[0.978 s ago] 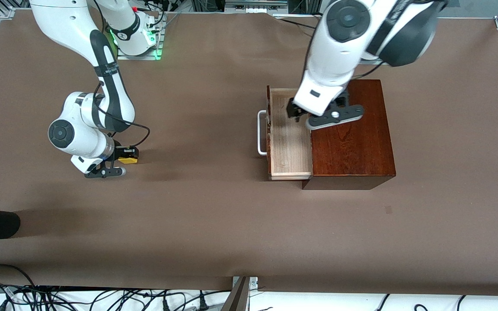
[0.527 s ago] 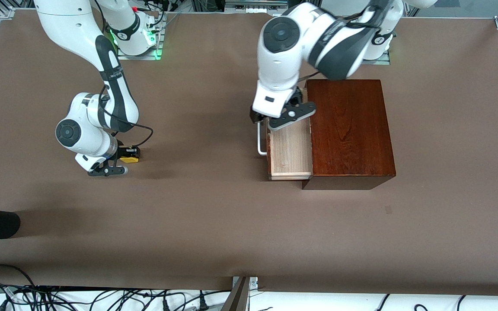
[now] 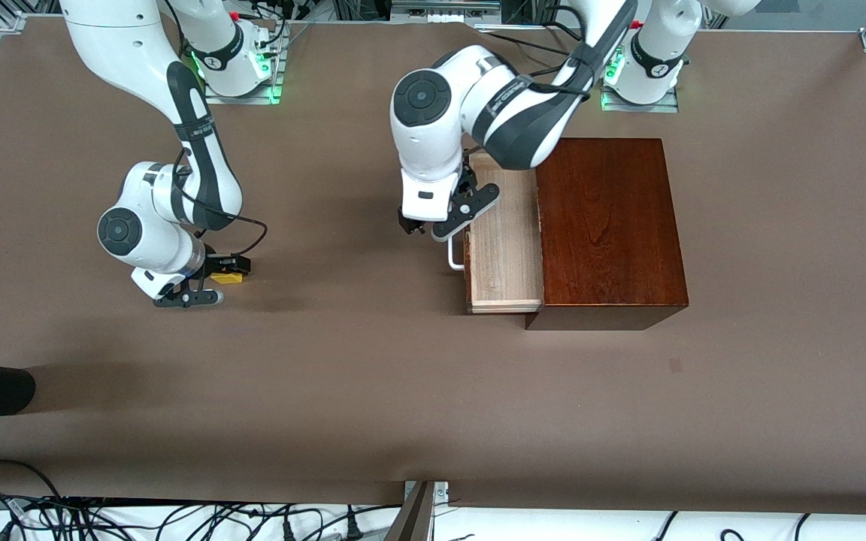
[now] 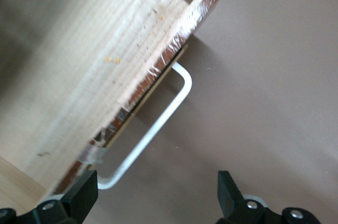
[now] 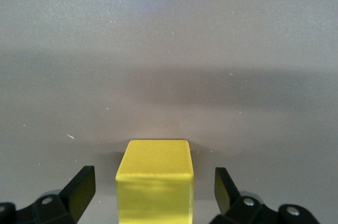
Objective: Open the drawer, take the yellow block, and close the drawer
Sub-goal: 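Place the cube with the right gripper while the left gripper pushes the drawer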
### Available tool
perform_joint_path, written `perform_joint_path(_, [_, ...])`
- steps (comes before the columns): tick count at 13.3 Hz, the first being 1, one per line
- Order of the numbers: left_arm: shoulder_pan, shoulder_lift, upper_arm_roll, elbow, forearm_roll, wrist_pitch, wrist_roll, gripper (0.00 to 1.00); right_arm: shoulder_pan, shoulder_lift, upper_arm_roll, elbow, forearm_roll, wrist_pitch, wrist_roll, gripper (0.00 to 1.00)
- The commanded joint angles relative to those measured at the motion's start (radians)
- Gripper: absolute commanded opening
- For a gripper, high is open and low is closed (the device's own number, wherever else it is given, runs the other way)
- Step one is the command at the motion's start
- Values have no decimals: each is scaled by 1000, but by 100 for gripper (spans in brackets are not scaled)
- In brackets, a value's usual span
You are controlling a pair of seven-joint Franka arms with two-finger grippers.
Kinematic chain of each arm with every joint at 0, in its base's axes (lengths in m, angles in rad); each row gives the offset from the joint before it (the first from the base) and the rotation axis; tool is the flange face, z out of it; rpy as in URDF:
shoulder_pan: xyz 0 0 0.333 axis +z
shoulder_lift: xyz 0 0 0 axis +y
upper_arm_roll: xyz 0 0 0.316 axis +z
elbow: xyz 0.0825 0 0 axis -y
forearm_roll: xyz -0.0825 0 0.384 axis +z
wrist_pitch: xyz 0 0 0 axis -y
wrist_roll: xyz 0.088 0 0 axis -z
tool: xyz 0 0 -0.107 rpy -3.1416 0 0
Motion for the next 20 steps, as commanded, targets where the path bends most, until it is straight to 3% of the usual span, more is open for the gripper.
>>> perform_joint_path(1, [-17, 59, -8, 55, -11, 19, -114, 100, -2, -23, 3, 8, 21, -19, -8, 100])
perform_joint_path(5, [-18, 87, -27, 58, -13, 49, -197, 98, -3, -84, -3, 54, 21, -116, 35, 100])
perform_joint_path(6, [-18, 87, -34, 58, -13, 49, -204, 90, -3, -104, -5, 79, 18, -163, 59, 100])
perform_joint_path(8, [-18, 92, -36, 55, -13, 49, -218, 64, -3, -125, -11, 149, 16, -272, 63, 100])
perform_joint_path(10, [-17, 96, -36, 43, -10, 49, -209, 18, -3, -148, -40, 224, 15, -376, 64, 100])
perform_joint_path(11, [-17, 96, -36, 41, -8, 49, -208, 0, -3, -154, -55, 255, 7, -413, 64, 100])
perform_joint_path(16, [-7, 101, -24, 34, -4, 43, -208, 0, -2, -213, -106, 393, -56, -601, 66, 100])
perform_joint_path(20, [8, 99, -5, 24, -1, 19, -206, 0, 0, -216, -101, 618, -116, -791, 64, 100])
